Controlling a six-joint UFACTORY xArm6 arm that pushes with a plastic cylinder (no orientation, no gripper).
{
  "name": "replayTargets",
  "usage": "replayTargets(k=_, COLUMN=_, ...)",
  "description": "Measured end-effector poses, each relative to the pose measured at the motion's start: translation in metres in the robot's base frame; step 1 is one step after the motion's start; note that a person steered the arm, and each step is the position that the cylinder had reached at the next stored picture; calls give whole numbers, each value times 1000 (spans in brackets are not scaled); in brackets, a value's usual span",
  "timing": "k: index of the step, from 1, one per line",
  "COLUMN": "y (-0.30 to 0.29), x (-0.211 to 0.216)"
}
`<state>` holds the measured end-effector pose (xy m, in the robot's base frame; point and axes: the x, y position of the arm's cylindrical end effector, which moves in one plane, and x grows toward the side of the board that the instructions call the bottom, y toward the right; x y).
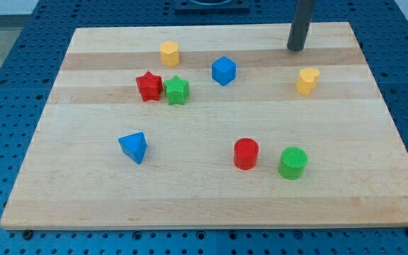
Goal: Move arm to the bottom right of the green star
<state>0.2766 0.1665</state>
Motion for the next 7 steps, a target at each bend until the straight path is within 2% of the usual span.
replayTargets(k=2, y=-28, x=54)
replayTargets(k=4, y=-85, x=70)
replayTargets(k=6, y=-91, x=137)
replayTargets(k=7, y=-121, x=148)
